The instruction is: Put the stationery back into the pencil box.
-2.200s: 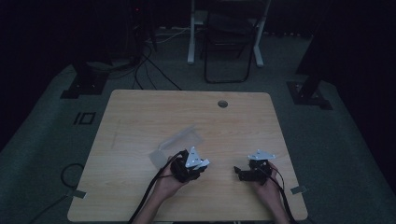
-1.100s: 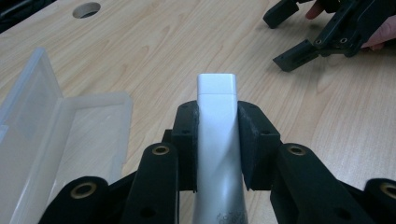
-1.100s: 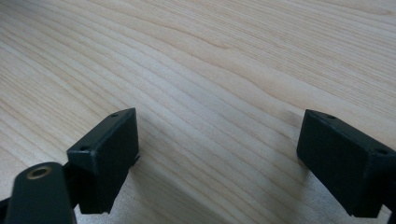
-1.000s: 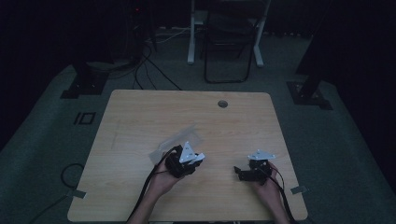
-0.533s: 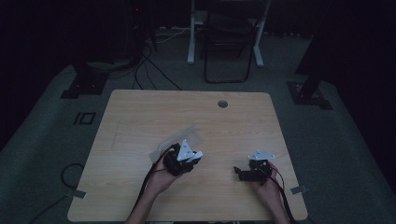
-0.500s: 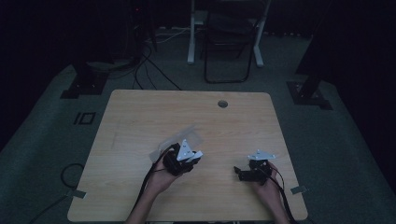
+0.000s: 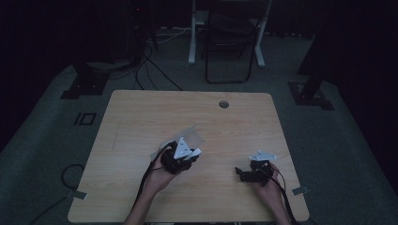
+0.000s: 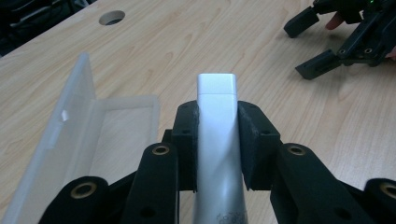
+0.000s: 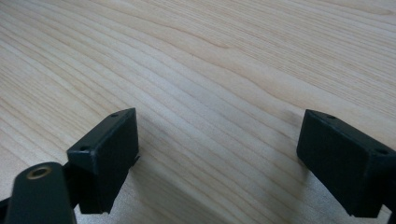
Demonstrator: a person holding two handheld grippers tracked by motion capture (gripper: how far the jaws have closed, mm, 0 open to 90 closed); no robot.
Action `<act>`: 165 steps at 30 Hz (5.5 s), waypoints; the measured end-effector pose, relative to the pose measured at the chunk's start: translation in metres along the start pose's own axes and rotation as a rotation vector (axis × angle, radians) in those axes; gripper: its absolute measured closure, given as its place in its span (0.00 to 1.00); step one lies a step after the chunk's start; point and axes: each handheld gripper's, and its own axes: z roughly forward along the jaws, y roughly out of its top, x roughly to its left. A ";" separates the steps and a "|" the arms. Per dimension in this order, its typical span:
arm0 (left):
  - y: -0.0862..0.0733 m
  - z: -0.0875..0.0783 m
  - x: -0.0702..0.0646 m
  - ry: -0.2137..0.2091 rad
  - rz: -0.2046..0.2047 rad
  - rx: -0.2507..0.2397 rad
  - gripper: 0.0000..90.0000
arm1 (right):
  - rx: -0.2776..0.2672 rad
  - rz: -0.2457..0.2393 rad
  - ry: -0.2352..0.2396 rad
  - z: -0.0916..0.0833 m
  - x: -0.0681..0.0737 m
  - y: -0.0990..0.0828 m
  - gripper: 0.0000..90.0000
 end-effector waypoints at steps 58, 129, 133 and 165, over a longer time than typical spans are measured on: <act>-0.010 0.008 0.036 0.118 -0.037 0.028 0.79 | 0.001 -0.001 0.001 0.000 0.000 0.000 0.14; -0.037 0.052 0.051 0.164 -0.001 0.152 0.78 | 0.001 -0.005 0.005 0.000 0.000 0.000 0.14; -0.038 0.054 0.052 0.164 0.000 0.159 0.78 | 0.001 -0.005 0.005 0.000 0.000 0.000 0.14; -0.028 0.025 0.027 0.155 0.015 0.061 0.66 | 0.001 -0.006 0.005 0.000 0.001 0.000 0.14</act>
